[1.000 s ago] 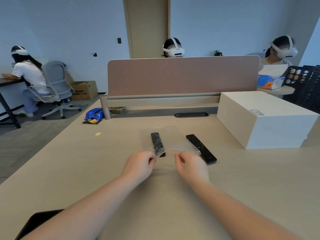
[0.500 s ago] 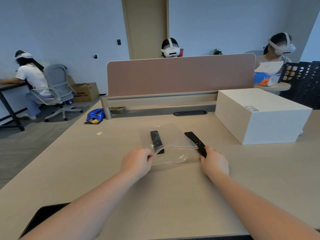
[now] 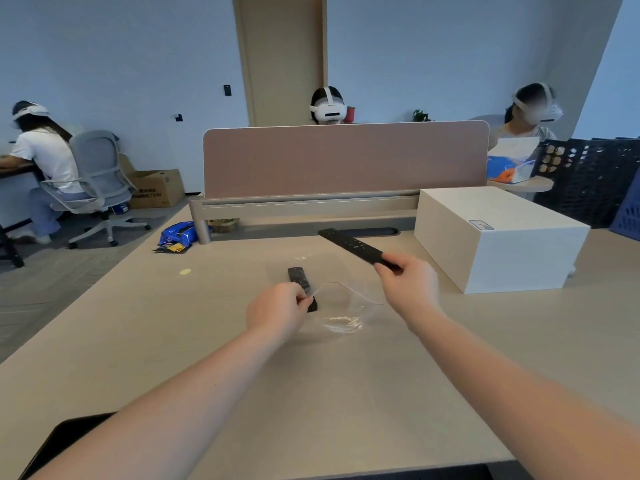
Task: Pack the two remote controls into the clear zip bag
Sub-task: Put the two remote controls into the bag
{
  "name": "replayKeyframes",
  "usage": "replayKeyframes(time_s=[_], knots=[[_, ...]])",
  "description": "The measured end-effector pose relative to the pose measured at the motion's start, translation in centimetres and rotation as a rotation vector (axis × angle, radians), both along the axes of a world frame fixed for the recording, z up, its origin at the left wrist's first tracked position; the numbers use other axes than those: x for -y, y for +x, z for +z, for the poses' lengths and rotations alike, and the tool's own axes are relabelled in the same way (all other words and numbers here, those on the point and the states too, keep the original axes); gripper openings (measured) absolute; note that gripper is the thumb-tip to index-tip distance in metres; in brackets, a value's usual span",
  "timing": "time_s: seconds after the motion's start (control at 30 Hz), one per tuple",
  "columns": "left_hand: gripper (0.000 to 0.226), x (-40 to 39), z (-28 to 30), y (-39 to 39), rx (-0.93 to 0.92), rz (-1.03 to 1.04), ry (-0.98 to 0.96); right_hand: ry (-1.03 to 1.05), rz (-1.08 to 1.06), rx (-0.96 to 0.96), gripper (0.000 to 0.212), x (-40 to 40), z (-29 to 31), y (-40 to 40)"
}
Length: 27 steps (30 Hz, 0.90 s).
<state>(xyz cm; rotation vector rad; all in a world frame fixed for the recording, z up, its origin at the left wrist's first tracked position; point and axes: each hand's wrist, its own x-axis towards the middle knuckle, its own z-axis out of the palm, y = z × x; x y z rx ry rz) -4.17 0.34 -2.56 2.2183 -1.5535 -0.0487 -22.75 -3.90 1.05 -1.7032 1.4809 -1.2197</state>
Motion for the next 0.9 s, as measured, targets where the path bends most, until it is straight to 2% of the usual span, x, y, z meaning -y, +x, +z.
replayKeyframes(time_s=[0.13, 0.3, 0.37, 0.43, 0.6, 0.8, 0.9], knots=[[0.028, 0.3, 0.6, -0.4, -0.010, 0.034, 0.038, 0.067, 0.170, 0.049, 0.028, -2.5, 2.4, -0.4], [0.047, 0.0, 0.7, -0.6, -0.135, 0.099, 0.055, 0.237, 0.298, -0.005, 0.018, -4.0, 3.5, -3.6], [0.042, -0.2, 1.0, -0.6, -0.158, 0.100, 0.064, 0.282, 0.294, -0.026, 0.013, -4.1, 3.7, -5.0], [0.027, -0.4, 1.2, -0.5, -0.157, 0.079, 0.076, 0.306, 0.275, -0.067, 0.009, -4.0, 3.8, -6.2], [0.025, -0.4, 1.0, -0.2, -0.174, 0.046, 0.053, 0.234, 0.191, -0.199, 0.012, -4.3, 1.7, -7.0], [0.017, -0.4, 0.7, -0.9, -0.116, -0.049, 0.057, 0.007, 0.138, -0.390, 0.024, -3.8, -2.5, -2.8], [0.016, -0.5, 0.5, -0.9, -0.097, -0.072, 0.065, -0.039, 0.139, -0.451, 0.025, -2.8, -4.3, -0.6]])
